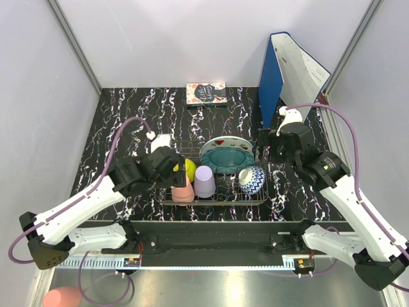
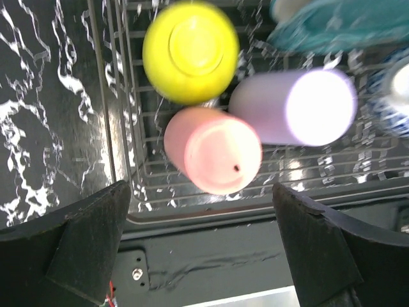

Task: Unload the mixed dishes from the dish rack
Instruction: Pick up the cup from the dish rack.

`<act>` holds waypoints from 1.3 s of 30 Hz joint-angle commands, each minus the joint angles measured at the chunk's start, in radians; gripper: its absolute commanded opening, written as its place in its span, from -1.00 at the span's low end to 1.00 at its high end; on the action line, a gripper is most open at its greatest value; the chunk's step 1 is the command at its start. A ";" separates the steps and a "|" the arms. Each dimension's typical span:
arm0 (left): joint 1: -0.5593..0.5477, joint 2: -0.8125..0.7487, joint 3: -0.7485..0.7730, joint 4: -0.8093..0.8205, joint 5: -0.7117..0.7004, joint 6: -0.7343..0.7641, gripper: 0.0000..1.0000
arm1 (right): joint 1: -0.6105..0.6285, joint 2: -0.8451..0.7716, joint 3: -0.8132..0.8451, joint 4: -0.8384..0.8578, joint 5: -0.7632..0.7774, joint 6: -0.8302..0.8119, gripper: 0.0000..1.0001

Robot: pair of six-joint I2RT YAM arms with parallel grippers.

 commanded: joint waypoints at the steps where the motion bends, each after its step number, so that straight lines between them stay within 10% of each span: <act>1: -0.027 0.025 -0.042 0.047 -0.009 -0.032 0.91 | 0.007 -0.001 -0.007 0.043 -0.008 0.025 0.99; 22: -0.033 0.151 -0.115 0.209 -0.007 -0.019 0.79 | 0.007 0.018 -0.001 0.027 0.015 0.010 0.99; 32: -0.033 0.142 -0.129 0.212 -0.004 -0.003 -0.13 | 0.007 0.044 -0.012 0.048 0.013 0.017 1.00; 37: -0.033 0.117 -0.091 0.169 -0.022 0.014 -1.00 | 0.007 0.051 -0.004 0.056 0.007 0.023 1.00; 39: -0.033 0.093 -0.002 0.100 -0.050 0.037 -1.00 | 0.007 0.054 0.009 0.054 0.003 0.020 0.99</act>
